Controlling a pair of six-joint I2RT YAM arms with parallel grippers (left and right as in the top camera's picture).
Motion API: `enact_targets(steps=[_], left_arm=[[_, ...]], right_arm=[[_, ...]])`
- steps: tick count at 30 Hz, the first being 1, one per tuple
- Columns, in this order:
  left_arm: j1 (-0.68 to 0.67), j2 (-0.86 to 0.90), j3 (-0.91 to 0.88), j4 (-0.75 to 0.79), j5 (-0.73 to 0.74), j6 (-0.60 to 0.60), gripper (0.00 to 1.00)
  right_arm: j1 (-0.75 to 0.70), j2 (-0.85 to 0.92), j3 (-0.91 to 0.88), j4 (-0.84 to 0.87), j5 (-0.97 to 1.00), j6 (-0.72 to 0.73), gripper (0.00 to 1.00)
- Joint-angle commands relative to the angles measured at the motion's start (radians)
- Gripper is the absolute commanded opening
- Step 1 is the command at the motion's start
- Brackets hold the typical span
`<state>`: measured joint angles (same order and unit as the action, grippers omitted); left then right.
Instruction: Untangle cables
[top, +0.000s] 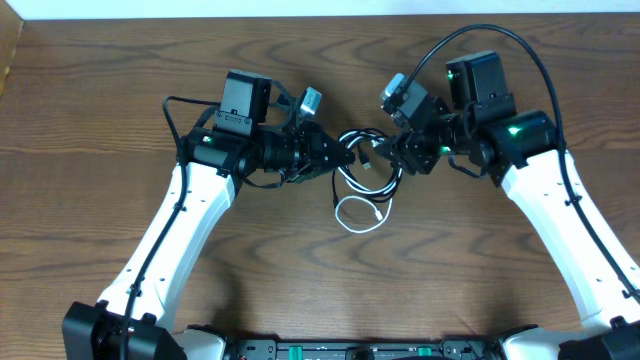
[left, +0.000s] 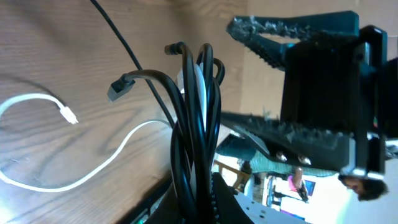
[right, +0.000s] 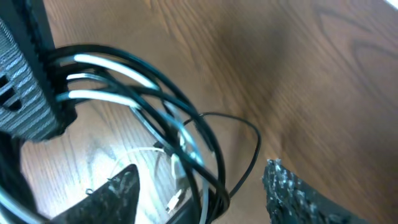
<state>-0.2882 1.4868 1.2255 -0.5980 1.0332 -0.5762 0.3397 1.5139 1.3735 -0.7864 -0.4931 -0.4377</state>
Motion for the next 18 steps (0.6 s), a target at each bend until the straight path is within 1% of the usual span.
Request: enact_targets(steps=[1,4,8,12,15,17,18], left_arm=[[0.004,0.010,0.008,0.001,0.059,-0.008,0.07],[0.004,0.010,0.008,0.001,0.059,-0.009,0.07],[0.004,0.010,0.008,0.000,0.060,-0.009,0.07],[0.004,0.010,0.008,0.001,0.077,-0.009,0.07],[0.004,0.010,0.008,0.001,0.084,-0.009,0.07],[0.004,0.010,0.008,0.001,0.084,-0.009,0.07],[0.004,0.010,0.008,0.001,0.085,-0.009,0.07]], right_arm=[[0.005,0.016,0.001,0.011,0.009,-0.032,0.55],[0.005,0.018,0.001,0.017,0.008,-0.032,0.50],[0.010,0.020,-0.002,0.032,0.009,-0.053,0.37],[0.012,0.028,-0.003,0.040,0.008,-0.058,0.33],[0.017,0.035,-0.003,0.039,0.007,-0.058,0.33],[0.021,0.040,-0.003,0.038,0.004,-0.058,0.35],[0.023,0.043,-0.003,0.038,0.004,-0.058,0.38]])
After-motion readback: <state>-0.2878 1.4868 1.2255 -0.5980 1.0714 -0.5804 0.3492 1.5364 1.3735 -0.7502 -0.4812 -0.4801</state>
